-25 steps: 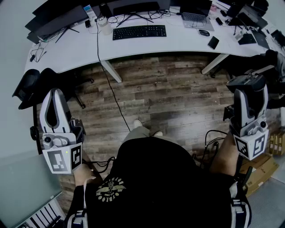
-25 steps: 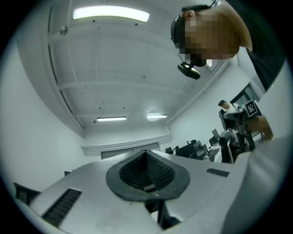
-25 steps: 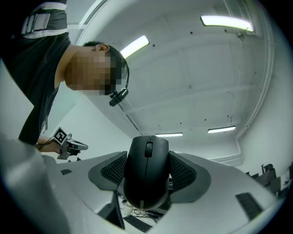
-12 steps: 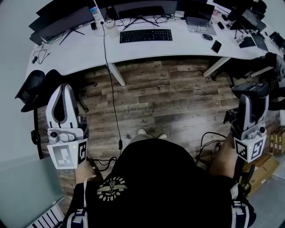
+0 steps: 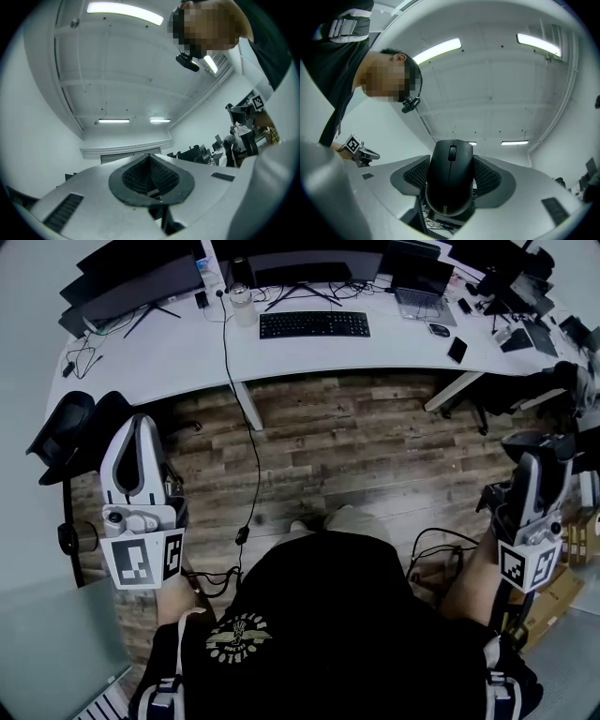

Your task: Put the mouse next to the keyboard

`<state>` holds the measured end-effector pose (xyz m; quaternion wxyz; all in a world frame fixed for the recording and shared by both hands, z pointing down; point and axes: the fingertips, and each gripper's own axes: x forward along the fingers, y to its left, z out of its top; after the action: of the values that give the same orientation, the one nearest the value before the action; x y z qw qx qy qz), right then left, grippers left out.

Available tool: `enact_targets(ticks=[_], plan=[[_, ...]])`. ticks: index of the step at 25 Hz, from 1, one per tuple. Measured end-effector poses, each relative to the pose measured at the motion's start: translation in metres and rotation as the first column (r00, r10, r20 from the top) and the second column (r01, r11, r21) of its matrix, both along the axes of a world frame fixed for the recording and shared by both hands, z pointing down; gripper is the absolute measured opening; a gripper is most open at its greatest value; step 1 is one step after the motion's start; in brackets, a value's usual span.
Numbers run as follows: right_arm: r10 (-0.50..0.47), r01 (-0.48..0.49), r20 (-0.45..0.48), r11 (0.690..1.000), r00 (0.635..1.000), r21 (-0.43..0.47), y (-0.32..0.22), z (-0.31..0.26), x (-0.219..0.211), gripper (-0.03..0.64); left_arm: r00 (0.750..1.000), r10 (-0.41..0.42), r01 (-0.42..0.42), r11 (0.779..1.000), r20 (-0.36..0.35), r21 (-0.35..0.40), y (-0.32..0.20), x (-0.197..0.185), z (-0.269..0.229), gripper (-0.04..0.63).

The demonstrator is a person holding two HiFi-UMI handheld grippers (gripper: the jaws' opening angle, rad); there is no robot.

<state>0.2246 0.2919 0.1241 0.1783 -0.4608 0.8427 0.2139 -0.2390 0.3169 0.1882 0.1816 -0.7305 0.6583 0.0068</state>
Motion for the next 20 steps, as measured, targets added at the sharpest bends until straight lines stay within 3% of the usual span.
enact_targets(ticks=[8, 20], plan=[[0.016, -0.016, -0.011, 1.000, 1.000, -0.017, -0.037, 0.005, -0.011, 0.288, 1.000, -0.015, 0.015, 1.000, -0.012, -0.023, -0.024, -0.016, 0.013, 0.002], [-0.021, 0.020, -0.007, 0.999, 1.000, -0.038, -0.101, 0.015, -0.006, 0.288, 1.000, -0.025, 0.025, 0.999, -0.005, -0.032, -0.080, -0.007, 0.016, 0.002]])
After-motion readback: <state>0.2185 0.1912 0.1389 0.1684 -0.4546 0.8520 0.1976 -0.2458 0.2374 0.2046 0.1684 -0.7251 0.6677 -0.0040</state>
